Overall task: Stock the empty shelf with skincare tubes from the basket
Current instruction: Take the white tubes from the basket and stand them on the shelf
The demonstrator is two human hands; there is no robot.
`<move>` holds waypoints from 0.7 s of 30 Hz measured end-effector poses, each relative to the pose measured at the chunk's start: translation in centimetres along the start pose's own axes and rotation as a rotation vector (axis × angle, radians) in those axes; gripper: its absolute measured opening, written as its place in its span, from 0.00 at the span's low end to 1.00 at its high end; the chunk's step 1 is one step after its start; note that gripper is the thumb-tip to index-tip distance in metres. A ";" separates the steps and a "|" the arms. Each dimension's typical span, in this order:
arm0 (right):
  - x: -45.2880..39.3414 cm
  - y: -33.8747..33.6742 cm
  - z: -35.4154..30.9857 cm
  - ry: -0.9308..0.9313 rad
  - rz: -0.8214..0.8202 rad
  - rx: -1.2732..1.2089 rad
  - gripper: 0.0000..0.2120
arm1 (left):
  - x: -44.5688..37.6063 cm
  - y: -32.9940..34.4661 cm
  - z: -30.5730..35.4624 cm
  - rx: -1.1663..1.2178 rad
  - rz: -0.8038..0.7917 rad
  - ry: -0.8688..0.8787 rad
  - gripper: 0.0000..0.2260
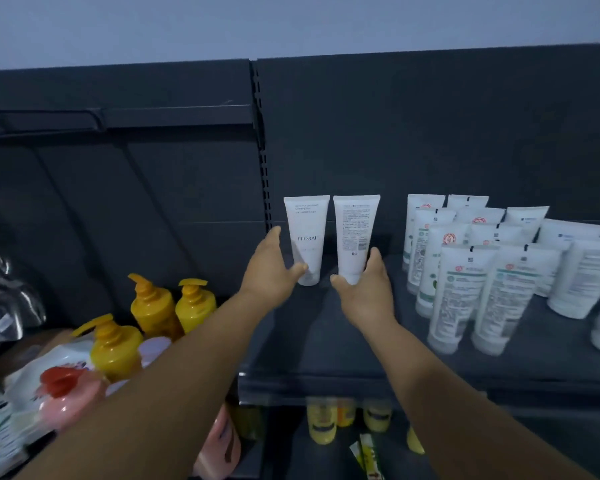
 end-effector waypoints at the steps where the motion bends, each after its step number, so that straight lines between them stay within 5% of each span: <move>1: 1.5 -0.2 -0.1 -0.027 -0.017 0.042 0.36 | 1.6 0.2 -0.3 -0.053 -0.010 0.019 0.37; 10: 17.0 -1.0 -0.2 -0.128 -0.214 0.492 0.37 | 16.5 1.6 -3.9 -0.413 -0.136 0.108 0.31; 21: 30.5 1.6 9.3 0.002 -0.381 0.594 0.36 | 30.7 7.5 -10.4 -0.461 -0.341 0.029 0.32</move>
Point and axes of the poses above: each hand's wrist, its own x-axis away from the middle knuckle, its own y-axis out of the palm, z = x × y, the point moved 2 cm from there along -x, towards the middle knuckle, and after that the axes turned 7 degrees about -z, right-handed, at the moved point
